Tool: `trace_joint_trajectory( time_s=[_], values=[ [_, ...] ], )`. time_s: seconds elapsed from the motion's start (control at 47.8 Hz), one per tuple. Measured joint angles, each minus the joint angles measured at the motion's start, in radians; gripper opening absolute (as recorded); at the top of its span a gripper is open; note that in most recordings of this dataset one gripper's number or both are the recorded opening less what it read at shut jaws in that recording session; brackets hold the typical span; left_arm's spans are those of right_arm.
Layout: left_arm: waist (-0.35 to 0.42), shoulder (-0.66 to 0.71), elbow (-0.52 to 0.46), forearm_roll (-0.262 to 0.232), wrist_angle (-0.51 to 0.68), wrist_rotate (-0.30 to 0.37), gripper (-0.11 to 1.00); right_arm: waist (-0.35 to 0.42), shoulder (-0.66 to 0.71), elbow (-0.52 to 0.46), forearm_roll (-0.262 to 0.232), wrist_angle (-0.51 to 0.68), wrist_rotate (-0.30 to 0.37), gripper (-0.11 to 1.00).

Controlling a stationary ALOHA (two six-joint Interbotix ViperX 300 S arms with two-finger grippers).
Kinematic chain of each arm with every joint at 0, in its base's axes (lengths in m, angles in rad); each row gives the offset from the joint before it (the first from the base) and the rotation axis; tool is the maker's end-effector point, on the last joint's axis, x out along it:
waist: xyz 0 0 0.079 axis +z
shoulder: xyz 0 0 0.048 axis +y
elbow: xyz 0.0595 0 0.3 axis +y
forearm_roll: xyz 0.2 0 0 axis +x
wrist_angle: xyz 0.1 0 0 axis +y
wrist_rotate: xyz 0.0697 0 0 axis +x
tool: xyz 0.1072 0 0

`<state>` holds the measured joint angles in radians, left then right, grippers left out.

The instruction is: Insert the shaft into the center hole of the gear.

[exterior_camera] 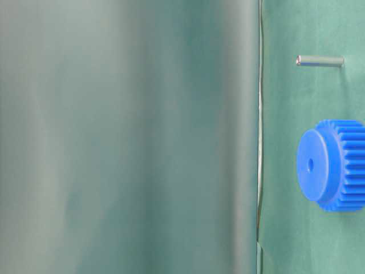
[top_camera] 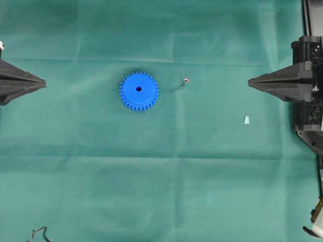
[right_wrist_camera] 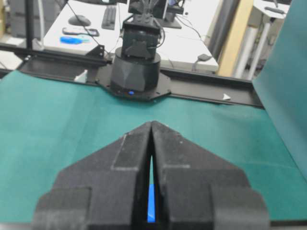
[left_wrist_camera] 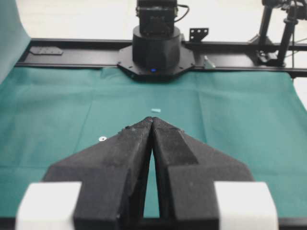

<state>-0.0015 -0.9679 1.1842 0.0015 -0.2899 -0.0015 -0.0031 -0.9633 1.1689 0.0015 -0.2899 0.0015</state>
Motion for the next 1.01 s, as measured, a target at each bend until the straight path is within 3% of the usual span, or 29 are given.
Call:
trace_joint_trajectory(
  time_s=[0.419, 0.838, 0.921, 1.005],
  values=[
    [0.0, -0.002, -0.023, 0.012, 0.041, -0.003, 0.0, -0.017, 0.009, -0.061, 0.0, 0.12, -0.006, 0.02],
    [0.0, -0.002, -0.023, 0.012, 0.048, -0.003, 0.0, -0.121, 0.245, -0.143, 0.0, 0.147, 0.003, 0.03],
    [0.0, -0.002, -0.023, 0.012, 0.048, -0.003, 0.0, -0.135, 0.311, -0.153, 0.002, 0.149, 0.011, 0.11],
    [-0.002, -0.002, -0.023, 0.012, 0.049, -0.002, 0.0, -0.146, 0.373, -0.164, 0.003, 0.15, 0.015, 0.28]
  ],
)
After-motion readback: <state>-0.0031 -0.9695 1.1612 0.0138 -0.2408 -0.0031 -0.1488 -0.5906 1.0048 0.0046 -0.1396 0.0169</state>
